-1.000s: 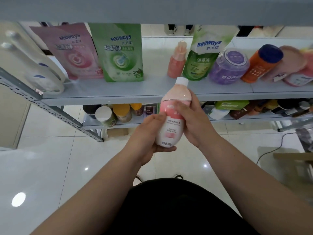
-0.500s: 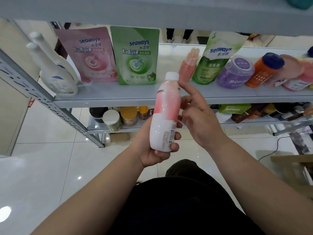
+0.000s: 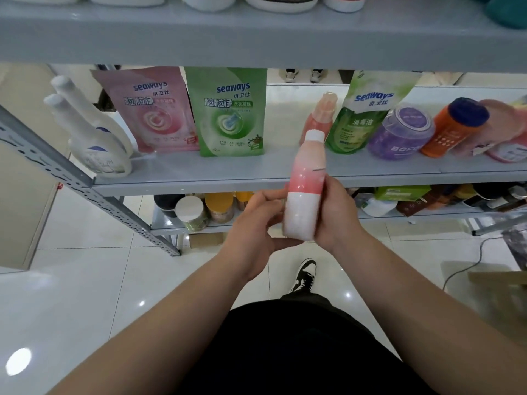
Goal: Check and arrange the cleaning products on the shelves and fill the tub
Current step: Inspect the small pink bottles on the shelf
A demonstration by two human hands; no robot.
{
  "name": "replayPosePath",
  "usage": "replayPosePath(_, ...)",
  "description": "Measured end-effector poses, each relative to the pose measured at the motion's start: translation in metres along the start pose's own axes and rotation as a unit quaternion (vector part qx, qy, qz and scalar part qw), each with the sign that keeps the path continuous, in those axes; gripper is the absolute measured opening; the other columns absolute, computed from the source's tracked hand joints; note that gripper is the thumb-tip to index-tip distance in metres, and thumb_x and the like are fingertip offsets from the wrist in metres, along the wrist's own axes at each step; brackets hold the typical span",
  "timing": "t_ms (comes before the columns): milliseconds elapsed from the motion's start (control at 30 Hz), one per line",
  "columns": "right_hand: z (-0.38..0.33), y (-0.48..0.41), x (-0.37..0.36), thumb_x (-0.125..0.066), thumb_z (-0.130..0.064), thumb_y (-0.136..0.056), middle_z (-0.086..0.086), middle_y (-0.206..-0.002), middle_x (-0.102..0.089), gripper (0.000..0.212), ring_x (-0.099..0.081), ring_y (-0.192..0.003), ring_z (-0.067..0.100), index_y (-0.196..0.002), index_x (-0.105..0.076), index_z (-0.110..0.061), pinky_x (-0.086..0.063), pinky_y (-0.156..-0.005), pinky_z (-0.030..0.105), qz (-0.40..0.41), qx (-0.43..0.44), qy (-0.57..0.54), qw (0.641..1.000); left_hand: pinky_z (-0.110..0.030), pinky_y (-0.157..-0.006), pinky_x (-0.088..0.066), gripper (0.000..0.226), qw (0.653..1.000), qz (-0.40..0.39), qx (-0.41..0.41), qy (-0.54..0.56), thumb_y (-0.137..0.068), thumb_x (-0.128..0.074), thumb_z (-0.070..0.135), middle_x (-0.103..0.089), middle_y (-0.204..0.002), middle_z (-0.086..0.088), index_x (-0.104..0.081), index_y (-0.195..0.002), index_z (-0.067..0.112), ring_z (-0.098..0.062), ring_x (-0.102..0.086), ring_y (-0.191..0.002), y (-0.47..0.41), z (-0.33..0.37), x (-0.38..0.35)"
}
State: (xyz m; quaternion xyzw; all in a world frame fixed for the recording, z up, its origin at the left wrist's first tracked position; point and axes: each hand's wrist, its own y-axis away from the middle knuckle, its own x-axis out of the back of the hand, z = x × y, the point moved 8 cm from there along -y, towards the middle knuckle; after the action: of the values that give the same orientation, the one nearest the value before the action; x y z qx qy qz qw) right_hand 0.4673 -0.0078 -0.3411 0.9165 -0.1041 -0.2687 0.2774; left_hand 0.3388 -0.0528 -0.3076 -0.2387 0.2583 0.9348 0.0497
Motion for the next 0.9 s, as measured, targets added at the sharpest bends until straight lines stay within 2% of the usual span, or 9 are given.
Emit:
replayPosePath(100, -0.005, -0.009, 0.003, -0.064, -0.029, -0.066, 0.013, -0.081, -0.063, 0.03, -0.061, -0.066, 0.028, -0.088, -0.063, -0.008, -0.052, -0.06, 0.032, -0.016, -0.042, -0.031, 0.999, -0.057, -0.086, -0.059, 0.025, 0.999, -0.028, -0.01, -0.016, -0.097, -0.053, 0.004, -0.062, -0.128, -0.016, -0.066, -0.119, 0.007, -0.021, -0.06, -0.108, -0.012, 0.0, -0.011)
replayPosePath(167, -0.009, -0.02, 0.007, -0.065, -0.029, -0.064, 0.013, -0.08, -0.059, 0.03, -0.059, -0.067, 0.03, -0.087, -0.059, -0.01, -0.053, -0.06, 0.034, -0.007, -0.052, -0.021, 0.998, -0.054, -0.086, -0.06, 0.034, 0.999, -0.026, -0.016, -0.035, -0.09, -0.061, 0.008, -0.058, -0.111, -0.014, -0.066, -0.123, 0.012, -0.02, -0.06, -0.103, -0.022, 0.001, -0.016)
replayPosePath(267, -0.017, -0.039, 0.009, -0.069, -0.034, -0.071, 0.018, -0.089, -0.056, 0.025, -0.063, -0.083, 0.038, -0.083, -0.06, -0.013, -0.057, -0.083, 0.051, 0.026, -0.041, 0.033, 0.998, -0.049, -0.082, -0.062, 0.046, 0.996, -0.009, -0.031, -0.087, -0.079, -0.075, 0.015, -0.056, -0.107, -0.004, -0.058, -0.122, 0.019, -0.017, -0.065, -0.095, -0.036, 0.004, -0.021)
replayPosePath(333, -0.023, -0.048, 0.009, -0.066, -0.039, -0.086, 0.017, -0.09, -0.068, 0.03, -0.07, -0.094, 0.041, -0.092, -0.067, -0.01, -0.054, -0.095, 0.063, 0.042, -0.016, 0.057, 0.997, -0.049, -0.079, -0.063, 0.047, 0.99, 0.024, -0.046, -0.129, -0.082, -0.079, 0.004, -0.058, -0.111, -0.007, -0.051, -0.116, 0.02, -0.019, -0.067, -0.094, -0.047, 0.009, -0.02)
replayPosePath(400, -0.03, -0.055, 0.004, -0.059, -0.043, -0.098, 0.014, -0.099, -0.074, 0.034, -0.071, -0.098, 0.034, -0.106, -0.068, -0.011, -0.056, -0.096, 0.057, 0.027, 0.005, 0.076, 0.997, -0.05, -0.077, -0.063, 0.043, 0.987, 0.057, -0.048, -0.142, -0.086, -0.072, -0.004, -0.058, -0.112, -0.009, -0.05, -0.115, 0.019, -0.023, -0.067, -0.095, -0.062, 0.014, -0.012)
replayPosePath(500, -0.047, -0.061, -0.009, -0.07, -0.043, -0.09, 0.005, -0.122, -0.07, 0.048, -0.07, -0.106, 0.024, -0.132, -0.054, -0.024, -0.058, -0.092, 0.056, -0.039, 0.035, 0.185, 0.981, -0.05, -0.079, -0.063, 0.045, 0.97, 0.07, -0.063, -0.225, -0.08, -0.071, 0.008, -0.06, -0.116, -0.003, -0.054, -0.115, 0.029, -0.025, -0.069, -0.099, -0.082, 0.025, 0.0)
replayPosePath(733, -0.077, -0.091, -0.02, -0.093, -0.036, -0.069, -0.007, -0.124, -0.065, 0.076, -0.066, -0.112, 0.019, -0.126, -0.043, -0.044, -0.06, -0.092, 0.048, -0.042, 0.125, 0.361, 0.923, -0.026, -0.085, -0.056, 0.052, 0.912, 0.055, -0.112, -0.391, -0.087, -0.068, 0.004, -0.061, -0.124, 0.01, -0.049, -0.124, 0.035, -0.014, -0.061, -0.118, -0.132, 0.035, 0.011)
replayPosePath(800, -0.081, -0.1, -0.021, -0.093, -0.033, -0.072, -0.009, -0.125, -0.064, 0.075, -0.064, -0.114, 0.017, -0.127, -0.042, -0.042, -0.056, -0.096, 0.041, -0.02, 0.158, 0.392, 0.906, -0.032, -0.097, -0.053, 0.055, 0.881, 0.045, -0.116, -0.456, -0.091, -0.065, 0.007, -0.056, -0.127, 0.012, -0.048, -0.134, 0.036, -0.013, -0.056, -0.123, -0.149, 0.034, 0.018)
replayPosePath(900, -0.081, -0.11, -0.022, -0.092, -0.034, -0.073, -0.007, -0.127, -0.06, 0.076, -0.059, -0.116, 0.018, -0.13, -0.042, -0.032, -0.049, -0.094, 0.033, 0.005, 0.176, 0.427, 0.887, -0.039, -0.115, -0.035, 0.068, 0.747, 0.039, -0.138, -0.649, -0.093, -0.064, 0.018, -0.044, -0.147, -0.001, -0.037, -0.154, 0.024, -0.022, -0.04, -0.137, -0.173, 0.027, 0.03)
